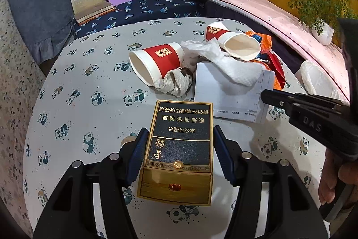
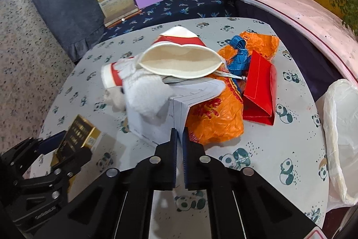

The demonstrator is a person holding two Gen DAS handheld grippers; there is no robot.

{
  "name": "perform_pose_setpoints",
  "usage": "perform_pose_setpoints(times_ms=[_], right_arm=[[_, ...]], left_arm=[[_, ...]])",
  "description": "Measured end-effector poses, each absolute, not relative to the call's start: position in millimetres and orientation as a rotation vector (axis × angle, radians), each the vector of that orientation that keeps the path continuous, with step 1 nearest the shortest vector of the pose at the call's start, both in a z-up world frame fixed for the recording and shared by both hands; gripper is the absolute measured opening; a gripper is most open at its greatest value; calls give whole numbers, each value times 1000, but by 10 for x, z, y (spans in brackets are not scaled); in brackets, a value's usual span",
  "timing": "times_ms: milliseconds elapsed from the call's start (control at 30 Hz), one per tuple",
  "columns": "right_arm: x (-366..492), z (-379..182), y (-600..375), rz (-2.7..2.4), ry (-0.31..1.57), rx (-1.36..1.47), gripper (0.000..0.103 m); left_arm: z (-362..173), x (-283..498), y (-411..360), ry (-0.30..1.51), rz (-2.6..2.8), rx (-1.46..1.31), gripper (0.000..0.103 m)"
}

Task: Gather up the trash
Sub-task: 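Lift the gold box with the left gripper while the right gripper grasps a white paper sheet, then carry the gold box and paper sheet over the white bin while both grippers release them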

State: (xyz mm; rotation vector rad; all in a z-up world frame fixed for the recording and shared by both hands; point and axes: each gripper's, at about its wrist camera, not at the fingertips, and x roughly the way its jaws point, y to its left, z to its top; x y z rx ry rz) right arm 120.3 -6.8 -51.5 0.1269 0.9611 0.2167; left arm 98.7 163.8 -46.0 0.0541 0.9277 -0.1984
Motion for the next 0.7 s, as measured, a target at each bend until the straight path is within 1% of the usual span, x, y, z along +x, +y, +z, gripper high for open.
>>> perform_pose_setpoints(times_ms=[100, 333, 700], right_arm=[[1078, -415, -56, 247, 940, 131, 1], [819, -169, -111, 264, 887, 139, 1], [483, 202, -622, 144, 781, 189, 1]], left_arm=[[-427, 947, 1610, 923, -201, 54, 56], [-340, 820, 1521, 911, -214, 51, 56], [-82, 667, 1147, 866, -286, 71, 56]])
